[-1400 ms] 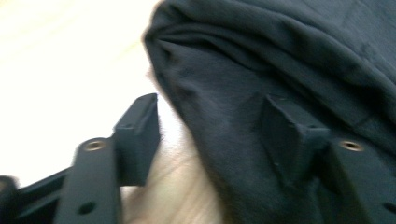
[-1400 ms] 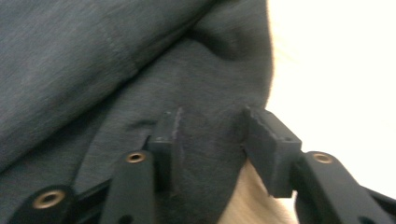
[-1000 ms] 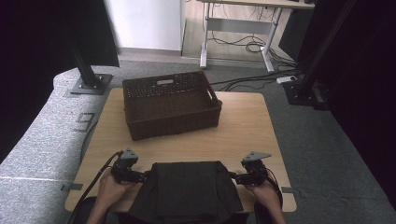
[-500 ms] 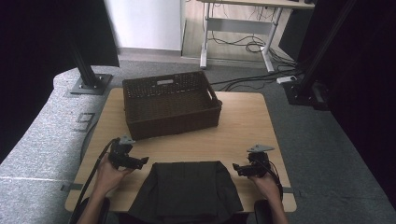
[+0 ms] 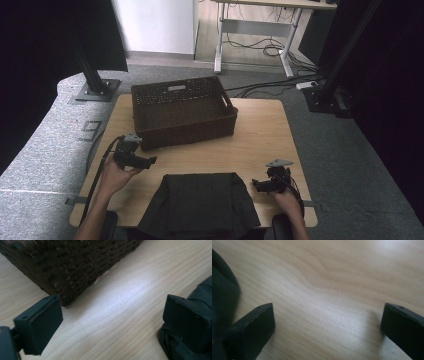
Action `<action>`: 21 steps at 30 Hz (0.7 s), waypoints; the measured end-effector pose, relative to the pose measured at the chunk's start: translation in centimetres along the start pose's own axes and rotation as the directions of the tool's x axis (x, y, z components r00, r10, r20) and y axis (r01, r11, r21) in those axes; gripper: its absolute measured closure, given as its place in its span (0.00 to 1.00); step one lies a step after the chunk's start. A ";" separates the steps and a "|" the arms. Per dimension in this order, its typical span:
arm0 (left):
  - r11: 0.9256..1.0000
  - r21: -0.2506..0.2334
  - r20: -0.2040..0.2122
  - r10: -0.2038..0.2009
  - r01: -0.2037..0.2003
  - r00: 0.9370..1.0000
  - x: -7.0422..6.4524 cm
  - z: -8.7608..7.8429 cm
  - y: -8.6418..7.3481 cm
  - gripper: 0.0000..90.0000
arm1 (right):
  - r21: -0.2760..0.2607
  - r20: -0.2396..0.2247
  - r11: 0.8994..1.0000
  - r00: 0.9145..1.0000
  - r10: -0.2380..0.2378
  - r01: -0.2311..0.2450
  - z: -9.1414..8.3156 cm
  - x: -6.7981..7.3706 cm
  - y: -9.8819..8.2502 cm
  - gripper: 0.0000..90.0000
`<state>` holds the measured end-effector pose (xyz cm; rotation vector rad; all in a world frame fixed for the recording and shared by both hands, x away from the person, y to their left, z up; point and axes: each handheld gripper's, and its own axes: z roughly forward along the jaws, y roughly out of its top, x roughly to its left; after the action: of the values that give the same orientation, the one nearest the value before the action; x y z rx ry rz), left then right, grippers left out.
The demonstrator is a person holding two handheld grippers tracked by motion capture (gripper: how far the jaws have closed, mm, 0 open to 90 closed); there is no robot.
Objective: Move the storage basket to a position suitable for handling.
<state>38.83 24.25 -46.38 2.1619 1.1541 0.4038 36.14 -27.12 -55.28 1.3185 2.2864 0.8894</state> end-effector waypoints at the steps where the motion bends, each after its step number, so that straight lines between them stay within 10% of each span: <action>1: 1.000 -0.006 -0.005 -0.004 0.004 1.000 0.3 -0.2 0.4 0.05 | -0.017 0.005 1.000 1.000 0.005 -0.005 0.1 0.0 -0.1 0.00; 21: 0.996 -0.076 -0.094 -0.045 0.037 0.995 4.2 -2.1 5.8 0.31 | -0.062 0.008 0.998 1.000 0.010 -0.009 0.2 0.0 -0.5 0.00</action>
<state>43.72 26.17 -41.07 2.0707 1.2147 0.5290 35.97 -27.23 -55.75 1.3055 2.2300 0.9483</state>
